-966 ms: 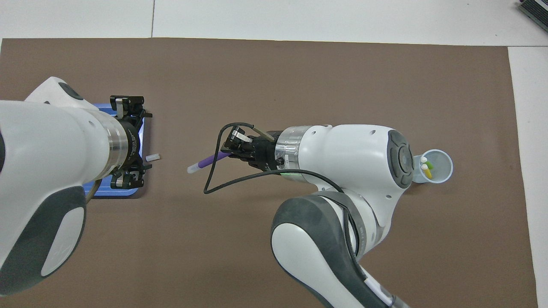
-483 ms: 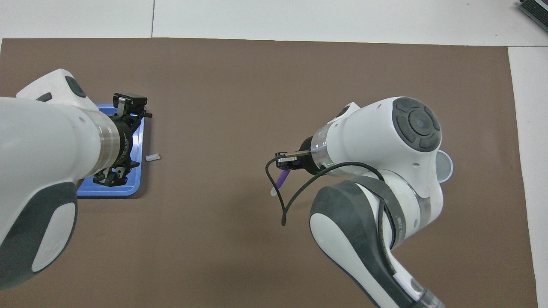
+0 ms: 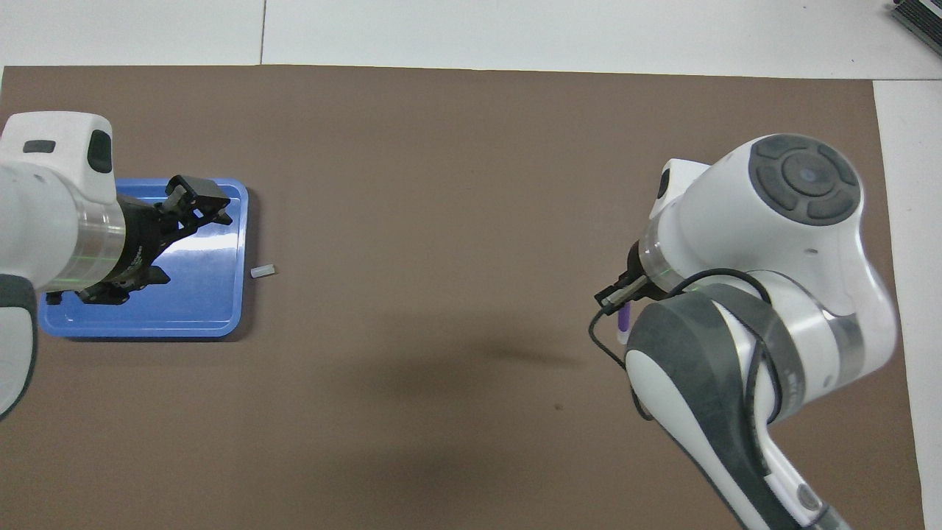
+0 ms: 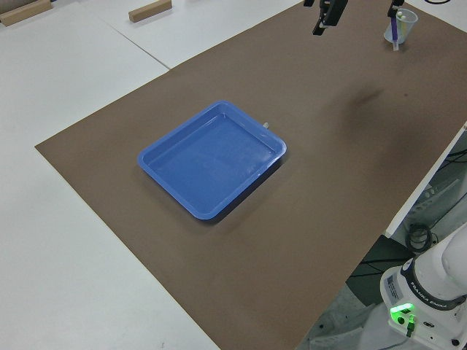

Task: Transfer and insert pens with both arms
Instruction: 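Carry the purple pen to the clear cup with the right gripper, then lower the purple pen into the cup and open the right gripper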

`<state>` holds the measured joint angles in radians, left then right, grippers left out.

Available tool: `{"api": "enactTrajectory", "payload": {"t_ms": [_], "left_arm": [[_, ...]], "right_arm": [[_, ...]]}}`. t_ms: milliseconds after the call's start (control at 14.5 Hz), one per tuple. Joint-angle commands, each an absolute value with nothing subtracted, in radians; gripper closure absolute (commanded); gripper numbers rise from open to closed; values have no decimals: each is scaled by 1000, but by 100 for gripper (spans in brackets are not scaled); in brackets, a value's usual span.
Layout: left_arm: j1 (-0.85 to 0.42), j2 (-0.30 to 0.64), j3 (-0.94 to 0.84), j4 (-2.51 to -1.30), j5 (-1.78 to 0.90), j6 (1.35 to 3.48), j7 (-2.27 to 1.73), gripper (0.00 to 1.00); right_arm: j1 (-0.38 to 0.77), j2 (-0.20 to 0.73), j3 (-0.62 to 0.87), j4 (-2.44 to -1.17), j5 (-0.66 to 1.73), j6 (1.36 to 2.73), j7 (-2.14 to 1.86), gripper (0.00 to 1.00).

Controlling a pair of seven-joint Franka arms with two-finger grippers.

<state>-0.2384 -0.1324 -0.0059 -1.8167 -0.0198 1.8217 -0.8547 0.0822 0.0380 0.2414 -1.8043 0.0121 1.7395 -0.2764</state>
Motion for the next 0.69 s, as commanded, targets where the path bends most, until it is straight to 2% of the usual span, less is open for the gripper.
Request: {"api": "enactTrajectory", "payload": {"t_ms": [0,276,483,621], "left_arm": [[-180,-172,-11,-1845,-38,1772,-596,0],[-91,-178,-9,-1841,-38,1701,-257,0],[-20,-179,-9,-1841,-38,1668,-47,0],[23,-181,-9,-1838,-37,1652,52,0]], "right_arm": [[37,0,252,-1796,-121,1680,-504,100],[-17,-3,252,-1808,-256,1738,-738,100],[-101,-29,252,-1929,-256,1923,-846,100],[-112,-43,252,-1986,-255,1986,-862,100]]}}
